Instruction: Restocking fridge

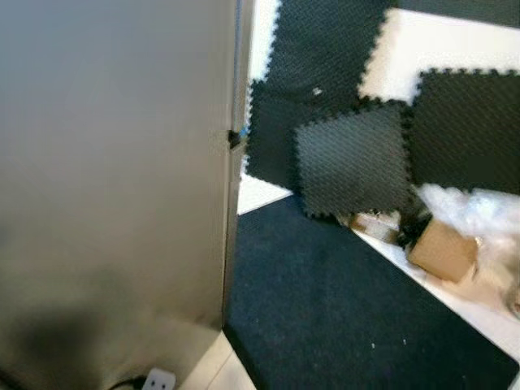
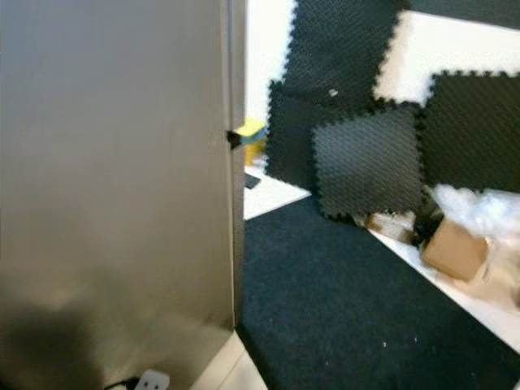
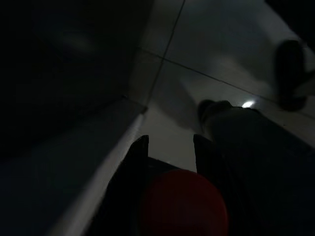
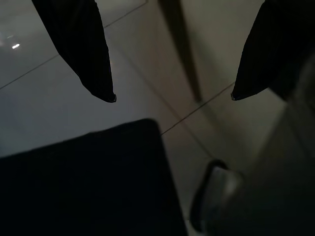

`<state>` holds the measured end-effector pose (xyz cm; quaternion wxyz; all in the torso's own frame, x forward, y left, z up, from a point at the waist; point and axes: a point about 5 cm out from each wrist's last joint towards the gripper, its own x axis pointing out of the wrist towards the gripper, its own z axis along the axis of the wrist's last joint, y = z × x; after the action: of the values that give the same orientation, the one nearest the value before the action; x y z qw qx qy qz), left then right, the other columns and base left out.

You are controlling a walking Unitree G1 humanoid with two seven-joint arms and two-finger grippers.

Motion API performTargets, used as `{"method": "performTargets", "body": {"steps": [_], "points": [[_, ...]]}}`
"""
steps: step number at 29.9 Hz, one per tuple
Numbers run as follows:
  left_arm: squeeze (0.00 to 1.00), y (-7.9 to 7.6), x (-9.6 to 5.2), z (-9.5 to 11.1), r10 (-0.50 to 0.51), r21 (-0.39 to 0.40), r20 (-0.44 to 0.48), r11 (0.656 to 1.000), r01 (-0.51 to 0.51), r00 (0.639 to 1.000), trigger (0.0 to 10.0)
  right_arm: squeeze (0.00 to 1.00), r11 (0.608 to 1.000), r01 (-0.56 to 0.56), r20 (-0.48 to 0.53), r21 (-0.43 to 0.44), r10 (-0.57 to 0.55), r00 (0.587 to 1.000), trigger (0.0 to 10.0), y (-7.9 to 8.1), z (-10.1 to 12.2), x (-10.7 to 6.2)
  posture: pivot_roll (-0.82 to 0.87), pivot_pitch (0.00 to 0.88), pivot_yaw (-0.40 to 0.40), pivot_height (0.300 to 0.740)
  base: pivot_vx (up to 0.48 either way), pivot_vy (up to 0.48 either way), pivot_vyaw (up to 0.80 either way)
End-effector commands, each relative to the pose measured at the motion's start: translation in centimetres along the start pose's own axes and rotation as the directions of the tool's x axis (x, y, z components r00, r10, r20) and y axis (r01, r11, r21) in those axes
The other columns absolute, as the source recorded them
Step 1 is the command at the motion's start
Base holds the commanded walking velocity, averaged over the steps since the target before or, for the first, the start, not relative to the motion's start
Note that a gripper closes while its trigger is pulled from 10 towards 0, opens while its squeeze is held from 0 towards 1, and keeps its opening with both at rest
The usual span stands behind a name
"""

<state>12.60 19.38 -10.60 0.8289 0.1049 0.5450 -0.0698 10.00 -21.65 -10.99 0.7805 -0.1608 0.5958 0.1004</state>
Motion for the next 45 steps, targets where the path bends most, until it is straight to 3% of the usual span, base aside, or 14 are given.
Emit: {"method": "performTargets", "body": {"steps": [1,16,35,45], "points": [[0.00,0.05,0.04,0.44,-0.002,0.022,0.013,1.000,0.002,1.000,10.0,0.00,1.000,0.005,-0.011,0.012,-0.005,1.000,10.0,-0.23,-0.48,-0.07,0.05,0.000,-0.004,0.740,0.000,0.000,-0.80],[0.00,0.03,0.06,0.58,-0.005,0.034,0.015,0.999,0.005,1.000,10.0,0.00,1.000,0.004,-0.005,0.024,-0.004,1.000,10.0,-0.17,-0.43,-0.06,0.05,0.000,-0.003,0.740,0.000,0.000,-0.80],[0.00,-0.18,0.08,0.54,-0.011,0.043,0.012,0.999,0.011,1.000,10.0,0.00,1.000,0.009,-0.007,0.009,-0.009,1.000,10.0,-0.38,-0.47,-0.10,0.05,0.000,-0.009,0.740,0.000,0.000,0.00],[0.00,-0.20,0.08,0.55,-0.013,0.043,0.013,0.999,0.012,1.000,10.0,0.00,1.000,0.008,-0.008,0.014,-0.008,1.000,10.0,-0.38,-0.47,-0.10,0.05,0.000,-0.009,0.740,0.000,0.000,-0.56]]}}
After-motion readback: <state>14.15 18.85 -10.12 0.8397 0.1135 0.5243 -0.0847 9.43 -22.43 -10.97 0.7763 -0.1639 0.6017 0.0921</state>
